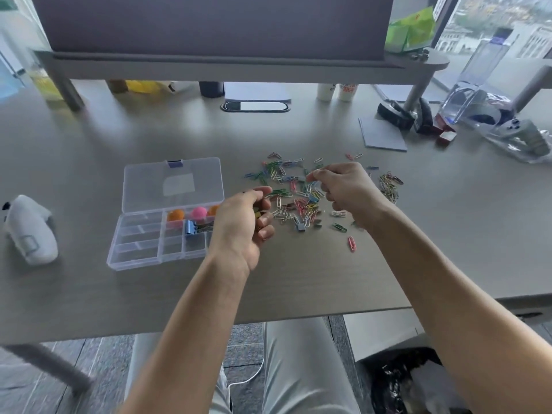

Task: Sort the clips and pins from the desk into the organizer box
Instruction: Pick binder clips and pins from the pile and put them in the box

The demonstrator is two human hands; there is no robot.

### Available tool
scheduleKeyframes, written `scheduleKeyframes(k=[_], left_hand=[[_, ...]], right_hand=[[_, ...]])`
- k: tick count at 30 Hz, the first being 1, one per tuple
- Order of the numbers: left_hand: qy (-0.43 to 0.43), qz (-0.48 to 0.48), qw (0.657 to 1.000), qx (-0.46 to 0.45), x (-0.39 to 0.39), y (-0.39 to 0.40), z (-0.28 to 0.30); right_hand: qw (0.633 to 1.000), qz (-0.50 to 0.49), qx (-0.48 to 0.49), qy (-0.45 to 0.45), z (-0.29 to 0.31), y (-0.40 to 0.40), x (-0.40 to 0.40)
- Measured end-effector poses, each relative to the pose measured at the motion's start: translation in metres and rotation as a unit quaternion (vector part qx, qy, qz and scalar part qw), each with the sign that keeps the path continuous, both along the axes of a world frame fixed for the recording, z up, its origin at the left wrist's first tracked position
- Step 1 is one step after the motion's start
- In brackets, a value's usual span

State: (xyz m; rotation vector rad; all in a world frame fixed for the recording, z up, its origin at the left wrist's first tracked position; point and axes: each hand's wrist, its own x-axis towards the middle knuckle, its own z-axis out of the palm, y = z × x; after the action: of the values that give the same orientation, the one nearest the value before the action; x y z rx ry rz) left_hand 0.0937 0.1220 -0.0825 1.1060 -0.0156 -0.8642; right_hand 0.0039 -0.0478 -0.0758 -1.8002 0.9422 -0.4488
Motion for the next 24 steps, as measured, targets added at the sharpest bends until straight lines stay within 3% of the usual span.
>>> scheduleKeyframes(k=[6,15,19,24], left_hand=[[-0.079,-0.033,0.996,0.032,-0.006,0.002,-0.002],[-0.157,-0.017,0.984,0.081,-0.022,0.001,-0.02],[-0.177,-0.024,0.979,0.095,-0.022,0.004,-0.024],[-0.175,-0.032,0.98,0.092,-0.022,0.004,-0.024]], right_hand=[[1.0,0.007,-0.013,0.015,-0.006,0.0,0.0],[0.993,0.01,-0.118,0.024,-0.009,-0.01,-0.02],[0.944,0.082,-0.297,0.115,-0.012,-0.01,-0.021],[0.888,0.185,-0.374,0.193,-0.005,-0.013,-0.014]])
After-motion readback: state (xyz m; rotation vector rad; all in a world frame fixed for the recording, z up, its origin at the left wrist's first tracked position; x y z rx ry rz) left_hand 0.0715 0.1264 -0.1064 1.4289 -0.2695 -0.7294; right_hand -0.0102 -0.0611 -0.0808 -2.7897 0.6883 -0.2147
